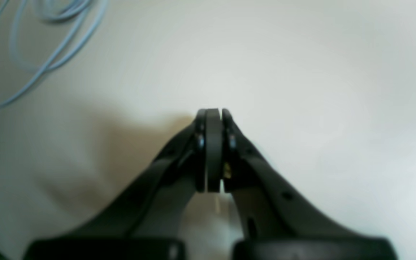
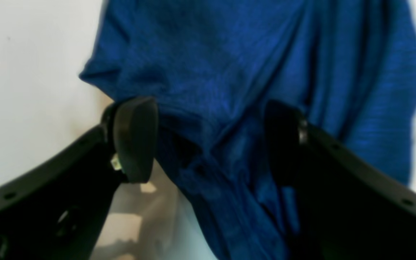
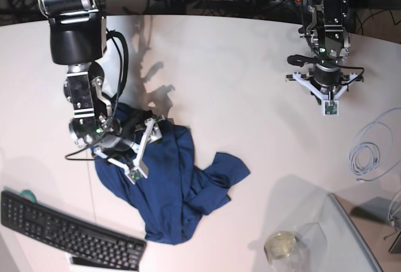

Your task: Layout the t-shirt on the table in an organized manner, then fold the t-shirt properly

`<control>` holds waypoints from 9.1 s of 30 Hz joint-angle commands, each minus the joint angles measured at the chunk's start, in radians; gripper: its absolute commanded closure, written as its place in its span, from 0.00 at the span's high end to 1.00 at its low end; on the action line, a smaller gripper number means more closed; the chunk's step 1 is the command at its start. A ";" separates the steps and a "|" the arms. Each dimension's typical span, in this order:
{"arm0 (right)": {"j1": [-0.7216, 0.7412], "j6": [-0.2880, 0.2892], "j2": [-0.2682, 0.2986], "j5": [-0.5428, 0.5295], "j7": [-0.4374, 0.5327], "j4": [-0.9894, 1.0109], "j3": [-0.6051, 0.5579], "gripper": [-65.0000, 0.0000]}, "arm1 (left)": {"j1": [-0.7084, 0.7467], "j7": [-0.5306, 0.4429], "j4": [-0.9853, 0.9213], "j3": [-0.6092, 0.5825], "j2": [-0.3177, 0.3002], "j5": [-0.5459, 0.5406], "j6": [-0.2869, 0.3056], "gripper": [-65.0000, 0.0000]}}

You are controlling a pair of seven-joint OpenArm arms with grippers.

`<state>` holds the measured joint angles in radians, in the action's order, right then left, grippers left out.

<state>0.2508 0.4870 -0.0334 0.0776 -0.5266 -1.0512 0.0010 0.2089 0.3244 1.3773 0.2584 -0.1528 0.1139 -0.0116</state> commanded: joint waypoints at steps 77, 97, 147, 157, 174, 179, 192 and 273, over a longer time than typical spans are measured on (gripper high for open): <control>-0.176 0.135 0.115 -0.017 -0.094 -0.541 0.268 0.63 | 0.117 -0.210 0.076 0.063 -0.001 -0.007 -0.008 0.00; 0.209 -0.084 0.122 -0.015 0.237 0.260 0.007 0.20 | 0.126 -0.210 0.070 0.071 0.002 -0.009 -0.008 0.00; -0.118 0.078 -0.013 -0.075 -0.204 -0.456 -0.183 0.52 | 0.027 -0.204 0.069 0.178 0.051 -0.007 -0.006 0.00; 0.038 -0.172 -0.050 -0.095 0.009 -0.088 -0.190 0.52 | 0.120 -0.209 0.070 0.232 0.029 -0.007 -0.006 0.00; -0.121 -0.167 -0.055 -0.100 -0.135 -0.562 -0.238 0.00 | 0.123 -0.209 0.070 0.304 0.029 -0.007 -0.006 0.00; -0.179 -0.164 -0.047 -0.101 -0.160 -0.874 -0.368 0.00 | 0.119 -0.209 0.070 0.307 0.028 0.000 -0.006 0.00; -0.213 -0.015 -0.079 -0.100 -0.097 -0.613 -0.847 0.00 | 0.122 -0.209 0.076 0.381 -0.001 -0.009 -0.006 0.00; -0.537 -0.003 0.188 -0.100 -0.033 -0.567 0.663 0.48 | -0.259 0.084 0.190 -1.260 0.014 -0.007 -0.006 0.71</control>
<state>-0.2890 0.4808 0.1398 -0.0158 -0.5777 -1.6032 0.6575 -0.0402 0.4263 1.5505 -1.0031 -0.1444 0.1036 -0.0105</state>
